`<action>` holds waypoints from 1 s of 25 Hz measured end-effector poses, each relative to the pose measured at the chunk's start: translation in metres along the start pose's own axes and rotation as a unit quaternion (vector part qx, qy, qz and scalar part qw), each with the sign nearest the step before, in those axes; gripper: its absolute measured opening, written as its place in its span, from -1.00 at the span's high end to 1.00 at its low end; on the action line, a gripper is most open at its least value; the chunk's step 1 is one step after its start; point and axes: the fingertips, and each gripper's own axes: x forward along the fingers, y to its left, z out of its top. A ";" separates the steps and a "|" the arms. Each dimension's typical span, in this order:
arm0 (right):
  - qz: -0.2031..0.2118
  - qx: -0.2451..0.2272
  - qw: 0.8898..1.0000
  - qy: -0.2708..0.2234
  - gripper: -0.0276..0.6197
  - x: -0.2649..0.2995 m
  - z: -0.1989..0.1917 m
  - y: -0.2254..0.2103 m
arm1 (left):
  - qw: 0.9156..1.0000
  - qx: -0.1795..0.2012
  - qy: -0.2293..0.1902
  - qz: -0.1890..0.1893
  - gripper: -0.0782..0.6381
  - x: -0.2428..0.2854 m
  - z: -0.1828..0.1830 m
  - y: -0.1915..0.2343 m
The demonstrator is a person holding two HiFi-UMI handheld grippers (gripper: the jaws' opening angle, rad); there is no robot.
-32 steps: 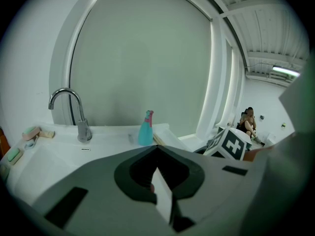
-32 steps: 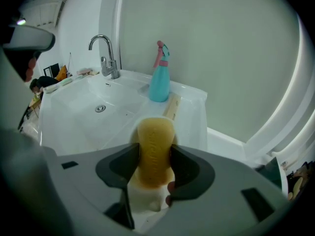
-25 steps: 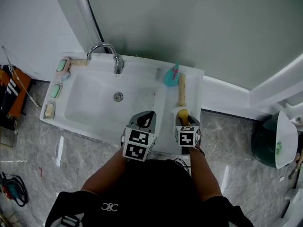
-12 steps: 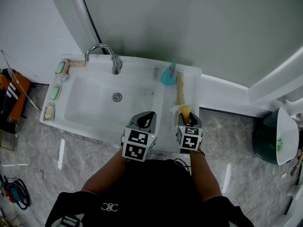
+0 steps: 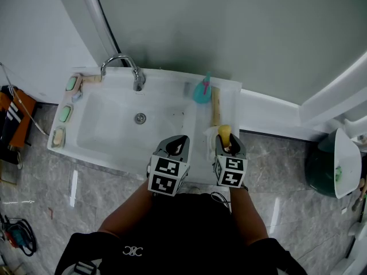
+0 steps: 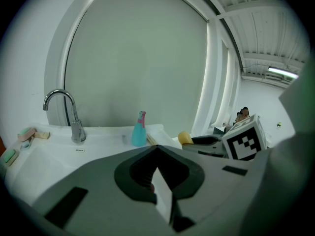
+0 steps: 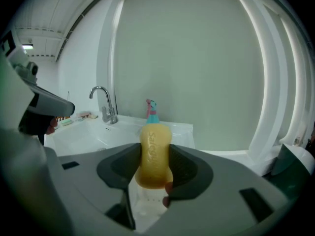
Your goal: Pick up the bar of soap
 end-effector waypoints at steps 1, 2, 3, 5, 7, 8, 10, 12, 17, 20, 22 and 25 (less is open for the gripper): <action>0.001 0.000 1.000 -0.009 0.32 -0.003 0.006 0.001 | 1.000 0.000 0.000 0.000 0.78 0.000 0.000 0.000; 0.002 0.000 1.000 -0.017 0.32 -0.007 0.013 0.002 | 1.000 0.000 0.000 -0.001 0.78 0.000 0.000 -0.001; 0.004 0.000 1.000 -0.025 0.32 -0.010 0.019 0.003 | 1.000 -0.001 0.000 -0.001 0.78 0.000 0.000 -0.001; 0.006 -0.001 0.999 -0.040 0.32 -0.017 0.030 0.005 | 1.000 0.000 0.000 -0.002 0.78 0.000 0.000 -0.003; 0.009 0.000 0.999 -0.054 0.32 -0.024 0.040 0.006 | 1.000 0.000 -0.001 -0.003 0.78 0.001 0.000 -0.003; 0.010 0.001 0.998 -0.061 0.32 -0.028 0.045 0.007 | 1.000 0.000 -0.001 -0.003 0.78 0.001 0.001 -0.003; 0.013 0.004 0.997 -0.072 0.32 -0.035 0.054 0.008 | 1.000 -0.001 -0.001 -0.002 0.78 0.001 0.001 -0.003; 0.013 0.006 0.997 -0.081 0.32 -0.042 0.060 0.008 | 1.000 -0.001 -0.004 -0.004 0.78 0.001 0.002 -0.004; 0.026 -0.005 0.995 -0.098 0.33 -0.056 0.069 0.011 | 1.000 0.001 -0.012 -0.012 0.78 0.002 0.006 -0.008; 0.028 -0.008 0.995 -0.100 0.33 -0.059 0.071 0.011 | 1.000 0.001 -0.017 -0.017 0.78 0.003 0.008 -0.010; 0.026 -0.008 0.995 -0.100 0.33 -0.062 0.071 0.009 | 1.000 0.001 -0.016 -0.026 0.78 0.004 0.008 -0.014; 0.022 -0.005 0.994 -0.103 0.33 -0.065 0.071 0.006 | 0.999 0.005 -0.014 -0.036 0.78 0.004 0.007 -0.020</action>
